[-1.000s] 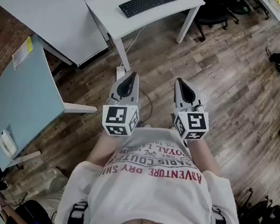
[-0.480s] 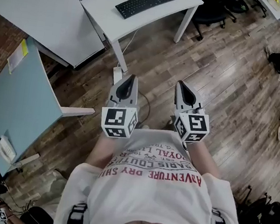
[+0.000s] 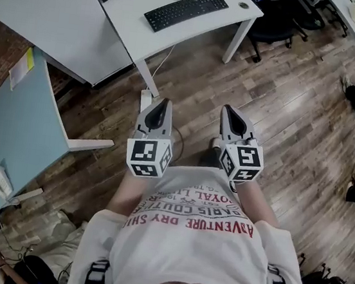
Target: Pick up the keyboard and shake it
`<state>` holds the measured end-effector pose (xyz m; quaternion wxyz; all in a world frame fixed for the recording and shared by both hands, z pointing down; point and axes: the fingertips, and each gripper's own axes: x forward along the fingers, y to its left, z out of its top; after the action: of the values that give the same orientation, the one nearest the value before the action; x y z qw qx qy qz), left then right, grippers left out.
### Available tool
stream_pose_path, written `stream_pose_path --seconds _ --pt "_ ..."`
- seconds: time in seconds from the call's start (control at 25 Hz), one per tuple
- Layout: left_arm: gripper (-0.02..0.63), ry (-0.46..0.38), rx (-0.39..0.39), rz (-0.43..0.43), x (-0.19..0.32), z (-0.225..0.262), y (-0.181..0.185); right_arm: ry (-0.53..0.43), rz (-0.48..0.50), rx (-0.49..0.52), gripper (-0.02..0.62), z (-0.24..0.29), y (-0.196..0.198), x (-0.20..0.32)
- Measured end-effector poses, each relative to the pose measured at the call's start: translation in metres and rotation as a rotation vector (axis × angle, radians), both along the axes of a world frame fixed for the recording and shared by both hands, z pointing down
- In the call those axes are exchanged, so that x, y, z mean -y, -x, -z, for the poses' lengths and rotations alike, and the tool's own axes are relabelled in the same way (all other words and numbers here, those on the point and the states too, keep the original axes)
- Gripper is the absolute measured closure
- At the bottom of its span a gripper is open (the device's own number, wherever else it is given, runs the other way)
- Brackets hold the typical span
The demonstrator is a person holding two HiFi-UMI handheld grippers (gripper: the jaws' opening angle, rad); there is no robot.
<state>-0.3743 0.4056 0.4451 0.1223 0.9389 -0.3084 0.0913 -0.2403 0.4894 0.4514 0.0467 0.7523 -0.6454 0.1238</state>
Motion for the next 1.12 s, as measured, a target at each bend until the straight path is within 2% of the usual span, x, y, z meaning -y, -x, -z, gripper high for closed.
stream_pose_path --seconds 0.36,0.68,0.88,1.12 --pt "0.580 0.012 0.015 0.181 0.031 0.005 -0.100 0.025 0.165 0.021 0.569 0.001 -0.119 0.049" --pt "0.580 0.031 0.020 0.276 0.056 0.005 -0.195 0.076 0.254 0.025 0.569 -0.006 -0.223 0.081" --pt "0.580 0.041 0.067 0.297 0.078 -0.001 -0.222 0.085 0.250 0.070 0.569 -0.015 -0.262 0.106" --pt "0.580 0.066 0.060 0.287 0.143 -0.014 -0.249 0.098 0.249 0.077 0.569 -0.022 -0.284 0.164"
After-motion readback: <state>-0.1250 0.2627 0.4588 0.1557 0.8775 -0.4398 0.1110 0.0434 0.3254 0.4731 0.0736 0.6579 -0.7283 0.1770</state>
